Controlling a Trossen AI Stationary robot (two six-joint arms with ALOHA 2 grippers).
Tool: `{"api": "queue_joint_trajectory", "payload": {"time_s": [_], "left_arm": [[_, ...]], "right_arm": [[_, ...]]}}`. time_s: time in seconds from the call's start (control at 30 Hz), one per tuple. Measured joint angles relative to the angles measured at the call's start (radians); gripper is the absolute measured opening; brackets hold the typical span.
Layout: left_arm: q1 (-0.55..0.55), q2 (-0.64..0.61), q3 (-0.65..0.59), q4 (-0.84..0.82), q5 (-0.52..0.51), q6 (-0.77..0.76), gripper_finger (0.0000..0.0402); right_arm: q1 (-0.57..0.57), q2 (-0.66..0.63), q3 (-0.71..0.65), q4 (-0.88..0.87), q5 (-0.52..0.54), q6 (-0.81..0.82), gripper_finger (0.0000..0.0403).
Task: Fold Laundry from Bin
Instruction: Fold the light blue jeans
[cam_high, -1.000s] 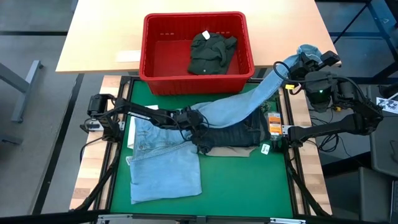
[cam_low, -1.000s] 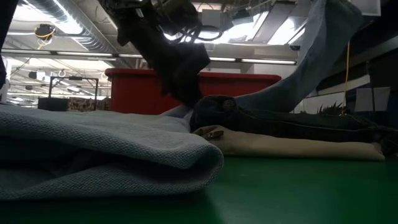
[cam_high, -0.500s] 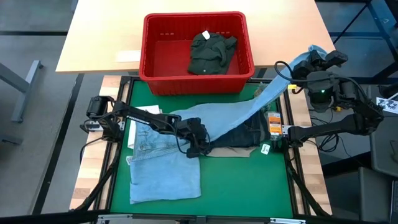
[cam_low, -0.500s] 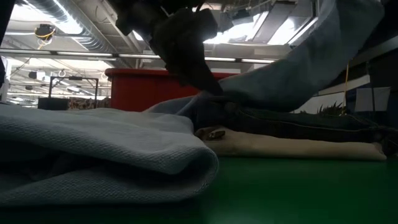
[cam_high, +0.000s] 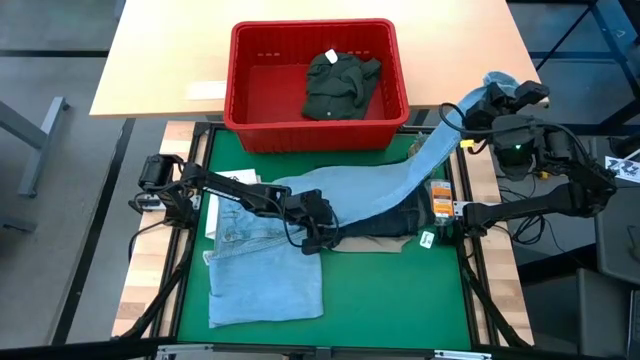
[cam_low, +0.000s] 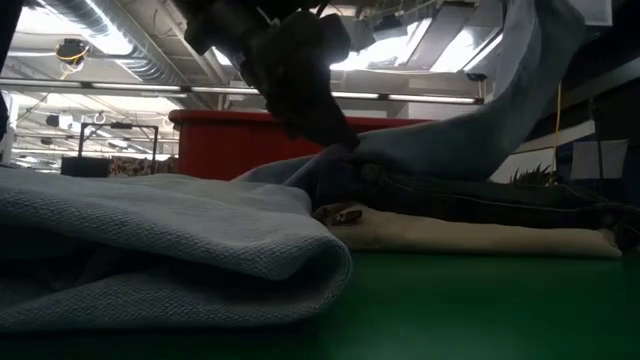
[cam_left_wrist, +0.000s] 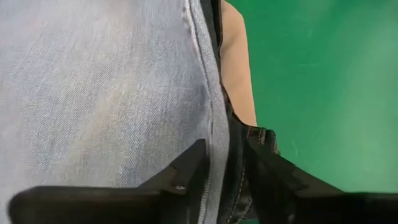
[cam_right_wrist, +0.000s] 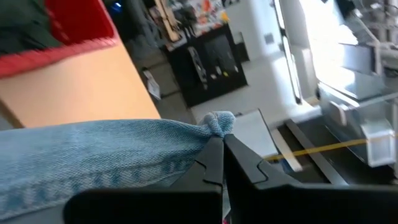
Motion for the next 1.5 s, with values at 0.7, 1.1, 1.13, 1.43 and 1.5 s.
{"api": "queue_joint_trajectory", "payload": {"time_s": [0.7, 1.1, 1.13, 1.43, 1.5], "left_arm": [[0.005, -0.052, 0.0, 0.125, 0.008, 0.192, 0.0164], [0.017, -0.362, 0.001, -0.129, -0.137, 0.193, 0.0164], [0.016, -0.39, 0.001, -0.163, -0.139, 0.191, 0.0164], [0.01, -0.502, 0.001, -0.32, -0.152, 0.079, 0.0164], [0.014, -0.497, 0.0, -0.372, -0.174, 0.05, 0.0164]], "right_arm": [[0.0, 0.088, 0.0, 0.201, -1.032, 0.242, 0.0001], [0.004, 0.391, 0.0, 0.182, -1.42, 0.356, 0.0001], [0.009, 0.421, 0.0, 0.182, -1.426, 0.365, 0.0001], [0.075, 0.677, 0.0, 0.192, -1.441, 0.375, 0.0001], [0.095, 0.716, -0.001, 0.196, -1.426, 0.375, 0.0001]]}}
